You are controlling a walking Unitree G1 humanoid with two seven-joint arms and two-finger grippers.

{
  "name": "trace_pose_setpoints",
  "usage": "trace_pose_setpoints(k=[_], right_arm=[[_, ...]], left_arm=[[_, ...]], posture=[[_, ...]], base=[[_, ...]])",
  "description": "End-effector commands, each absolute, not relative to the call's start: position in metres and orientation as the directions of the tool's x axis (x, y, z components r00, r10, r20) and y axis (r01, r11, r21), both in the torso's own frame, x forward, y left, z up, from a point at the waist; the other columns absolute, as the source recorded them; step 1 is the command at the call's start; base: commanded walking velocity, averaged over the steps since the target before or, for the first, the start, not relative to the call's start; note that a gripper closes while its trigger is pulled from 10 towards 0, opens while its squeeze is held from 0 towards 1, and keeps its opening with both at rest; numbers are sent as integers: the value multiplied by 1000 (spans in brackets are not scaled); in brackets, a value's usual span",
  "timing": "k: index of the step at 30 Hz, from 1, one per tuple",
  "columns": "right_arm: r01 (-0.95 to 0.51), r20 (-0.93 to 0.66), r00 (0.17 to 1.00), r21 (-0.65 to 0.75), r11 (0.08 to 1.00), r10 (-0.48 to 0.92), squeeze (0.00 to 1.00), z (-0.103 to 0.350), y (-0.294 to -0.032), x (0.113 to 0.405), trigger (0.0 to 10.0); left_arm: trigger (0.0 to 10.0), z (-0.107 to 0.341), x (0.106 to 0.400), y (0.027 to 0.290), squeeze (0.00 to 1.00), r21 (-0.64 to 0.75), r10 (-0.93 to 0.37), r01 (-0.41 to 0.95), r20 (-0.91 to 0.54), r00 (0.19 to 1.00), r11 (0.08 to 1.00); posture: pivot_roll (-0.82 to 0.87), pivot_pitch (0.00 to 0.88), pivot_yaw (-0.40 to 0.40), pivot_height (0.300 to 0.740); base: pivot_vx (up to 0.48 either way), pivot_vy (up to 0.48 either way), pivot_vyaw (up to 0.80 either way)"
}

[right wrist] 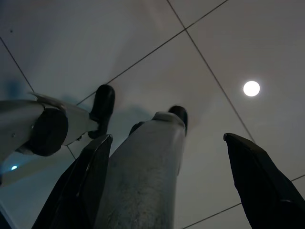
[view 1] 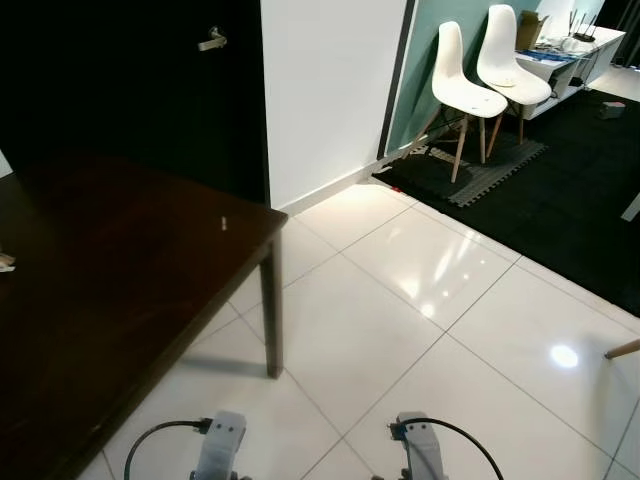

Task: Picking trash to rubbish bin

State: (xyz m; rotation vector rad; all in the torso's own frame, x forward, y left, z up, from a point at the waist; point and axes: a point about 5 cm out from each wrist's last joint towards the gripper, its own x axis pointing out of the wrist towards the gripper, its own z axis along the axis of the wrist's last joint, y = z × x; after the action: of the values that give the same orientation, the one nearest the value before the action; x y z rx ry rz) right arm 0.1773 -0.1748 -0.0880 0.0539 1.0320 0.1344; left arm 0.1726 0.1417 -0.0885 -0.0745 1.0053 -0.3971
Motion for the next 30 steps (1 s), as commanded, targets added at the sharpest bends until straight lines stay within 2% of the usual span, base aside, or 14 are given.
trace_pose_setpoints(k=[1,4,10,18,30], right_arm=[[-103,-858,493,106,989,144,0,-89,-174,176,10000],[-142,-861,484,100,985,157,0,-89,-172,176,10000],[-227,-862,466,100,969,198,0,-89,-167,176,10000],[-238,-871,449,97,966,198,0,-92,-165,169,10000],[-250,-875,441,92,964,198,0,-92,-167,168,10000]], left_arm=[[10000,-89,171,141,0,-238,-360,301,-809,464,924],[10000,-89,171,142,0,-238,-356,294,-810,466,926],[10000,-90,171,155,0,-195,-286,228,-821,494,954],[10000,-92,163,173,0,-152,-231,196,-844,485,969],[10000,-94,158,176,0,-123,-203,196,-858,471,973]], posture=[[-40,40,9,740],[-37,41,11,740],[-37,41,11,740],[-21,43,15,740],[-15,38,13,740]], base=[[0,-416,0],[0,-404,267],[0,0,800],[0,0,800],[0,0,794]])
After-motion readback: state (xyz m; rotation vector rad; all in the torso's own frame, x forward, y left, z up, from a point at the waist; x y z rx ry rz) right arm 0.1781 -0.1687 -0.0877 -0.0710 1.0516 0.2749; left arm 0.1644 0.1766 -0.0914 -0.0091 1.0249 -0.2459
